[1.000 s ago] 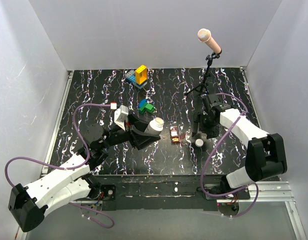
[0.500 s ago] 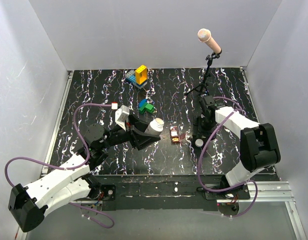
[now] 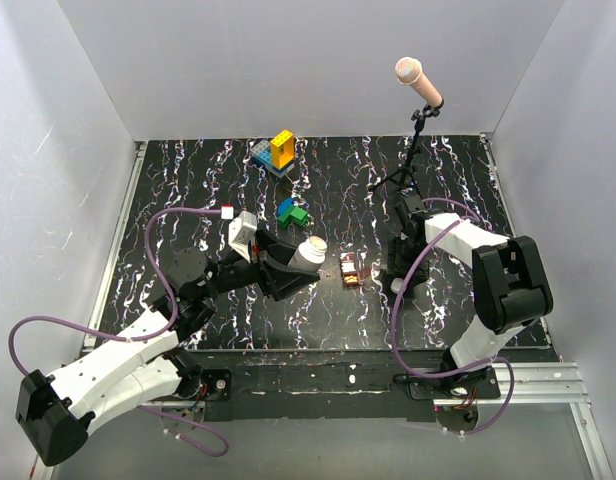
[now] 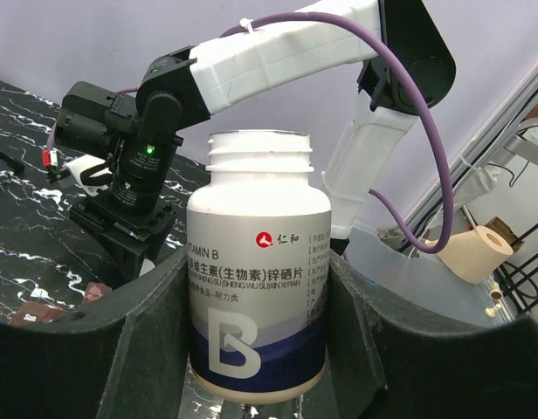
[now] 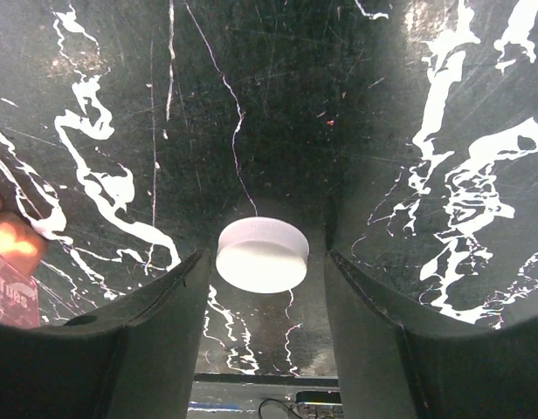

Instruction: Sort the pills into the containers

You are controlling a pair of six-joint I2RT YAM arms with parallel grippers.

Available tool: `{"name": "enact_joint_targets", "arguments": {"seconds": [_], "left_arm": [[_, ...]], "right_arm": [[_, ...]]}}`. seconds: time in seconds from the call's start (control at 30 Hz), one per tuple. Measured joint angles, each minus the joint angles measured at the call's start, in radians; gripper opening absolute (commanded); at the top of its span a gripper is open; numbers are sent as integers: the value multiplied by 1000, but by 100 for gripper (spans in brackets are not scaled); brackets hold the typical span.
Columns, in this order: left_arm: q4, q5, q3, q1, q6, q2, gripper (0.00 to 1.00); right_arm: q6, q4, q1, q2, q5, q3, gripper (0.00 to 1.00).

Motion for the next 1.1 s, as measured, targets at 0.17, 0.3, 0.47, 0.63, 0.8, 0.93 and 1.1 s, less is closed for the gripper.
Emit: {"name": "enact_joint_targets", "arguments": {"seconds": [0.17, 0.3, 0.47, 0.63, 0.8, 0.93, 1.1], "left_arm": [[-13, 0, 0, 0, 0, -3, 0], [-24, -2, 0, 0, 0, -8, 0], [-37, -8, 0, 0, 0, -14, 0], [-38, -11, 0, 0, 0, -14, 0], [-53, -16, 0, 0, 3, -15, 0], [-72, -18, 0, 0, 10, -19, 0], [-120, -14, 21, 0, 26, -24, 0]], "right_arm": [[-3, 4, 0, 19, 0, 0, 54], [-5, 2, -1, 20, 2, 0, 47], [-5, 2, 0, 20, -3, 0, 33], [-4, 2, 0, 19, -3, 0, 20], [-4, -7, 0, 6, -3, 0, 18], [-5, -35, 1, -60, -8, 8, 17], [-8, -87, 5, -166, -39, 85, 16]]}}
